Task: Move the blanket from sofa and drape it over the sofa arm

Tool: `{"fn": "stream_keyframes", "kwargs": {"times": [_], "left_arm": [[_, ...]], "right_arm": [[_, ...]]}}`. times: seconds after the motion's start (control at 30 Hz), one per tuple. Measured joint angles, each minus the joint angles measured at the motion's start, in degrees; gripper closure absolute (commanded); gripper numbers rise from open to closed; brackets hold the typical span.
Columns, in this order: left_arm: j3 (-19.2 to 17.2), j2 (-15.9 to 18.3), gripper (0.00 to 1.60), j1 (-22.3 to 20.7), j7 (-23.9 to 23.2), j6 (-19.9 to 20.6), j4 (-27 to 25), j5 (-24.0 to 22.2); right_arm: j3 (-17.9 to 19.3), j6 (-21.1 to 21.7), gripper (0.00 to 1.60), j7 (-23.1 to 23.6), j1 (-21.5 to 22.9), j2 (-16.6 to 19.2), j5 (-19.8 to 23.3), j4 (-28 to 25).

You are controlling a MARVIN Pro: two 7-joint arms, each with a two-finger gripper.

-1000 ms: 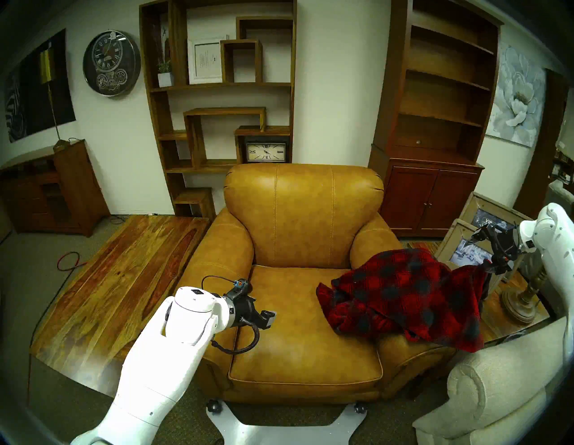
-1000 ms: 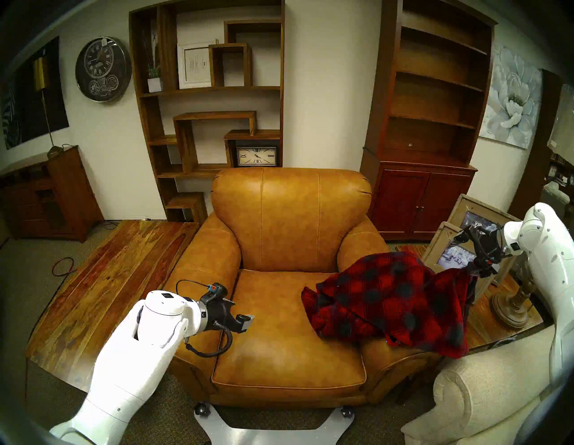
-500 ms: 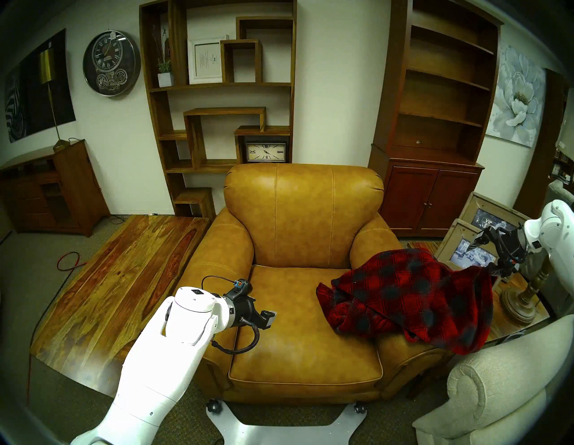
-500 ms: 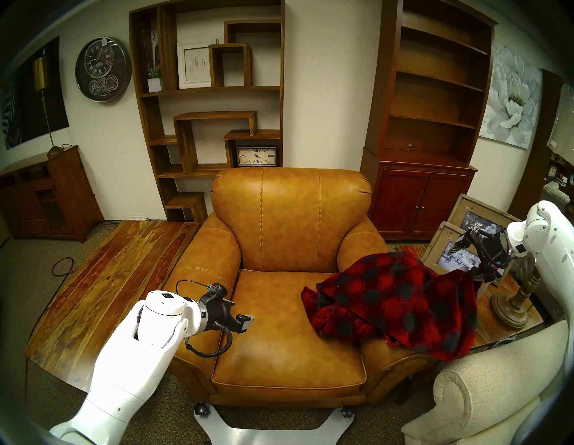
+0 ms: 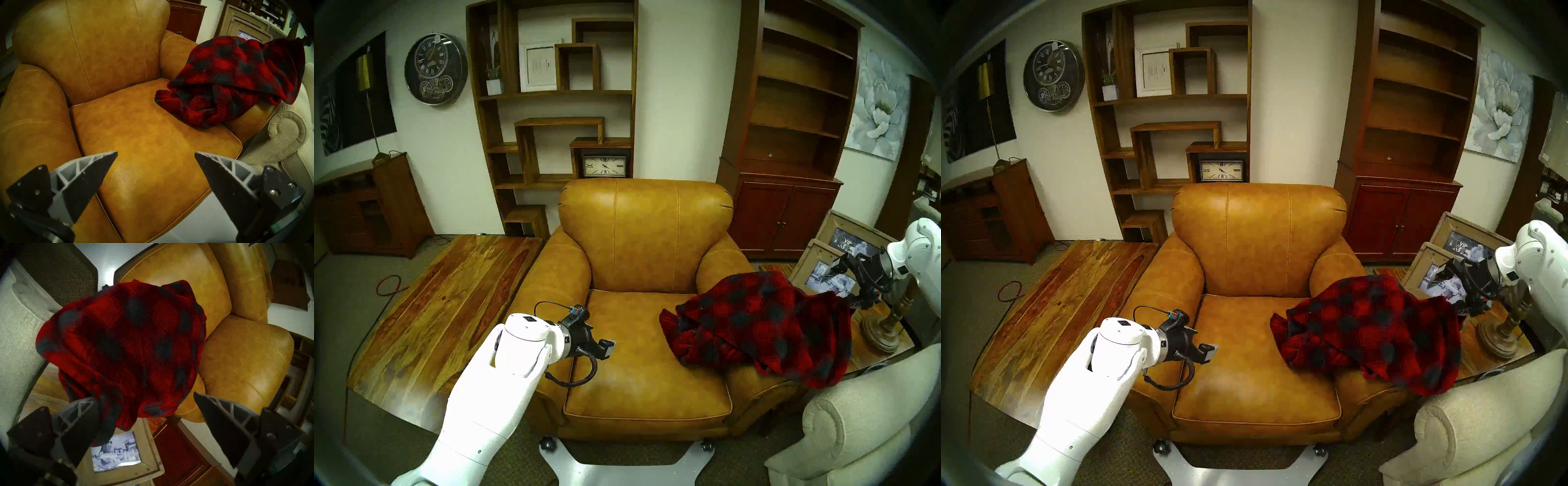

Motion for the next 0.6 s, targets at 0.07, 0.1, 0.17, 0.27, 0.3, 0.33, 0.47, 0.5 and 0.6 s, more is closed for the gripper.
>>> {"fn": "stream_keyframes", "kwargs": {"times": [0.07,0.1,0.17,0.27,0.3,0.33,0.47,0.5,0.6], "left_arm": [[0.00,0.00,0.00,0.00,0.00,0.00,0.01,0.00],[0.00,0.00,0.00,-0.01,0.00,0.00,0.01,0.00],[0.00,-0.01,0.00,-0.01,0.01,0.00,0.02,0.00],[0.00,-0.01,0.00,-0.02,0.01,0.00,0.04,0.00],[0.00,-0.01,0.00,-0.02,0.01,0.00,0.05,0.00],[0.00,-0.01,0.00,-0.03,0.02,0.00,0.06,0.00],[0.00,-0.01,0.00,-0.03,0.03,0.00,0.12,0.00],[0.00,-0.02,0.00,-0.04,0.03,0.00,0.14,0.00],[0.00,-0.02,0.00,-0.04,0.04,0.00,0.24,0.00]], "right_arm": [[-0.84,0.00,0.00,0.00,-0.92,0.26,0.13,0.30],[-1.60,0.00,0.00,0.00,-1.89,0.45,0.31,0.84],[-2.34,0.00,0.00,0.00,-3.05,0.61,0.59,1.73],[-2.92,0.01,0.00,0.00,-4.72,0.97,1.25,3.43],[-2.93,0.01,0.00,0.00,-4.93,1.04,1.36,3.64],[-2.94,0.01,0.00,0.00,-5.14,1.10,1.46,3.85],[-2.94,0.01,0.00,0.00,-6.20,1.48,2.01,4.61],[-2.94,0.01,0.00,0.00,-6.53,1.59,2.16,4.78],[-3.05,0.01,0.00,0.00,-7.71,1.88,2.48,5.44]]}}
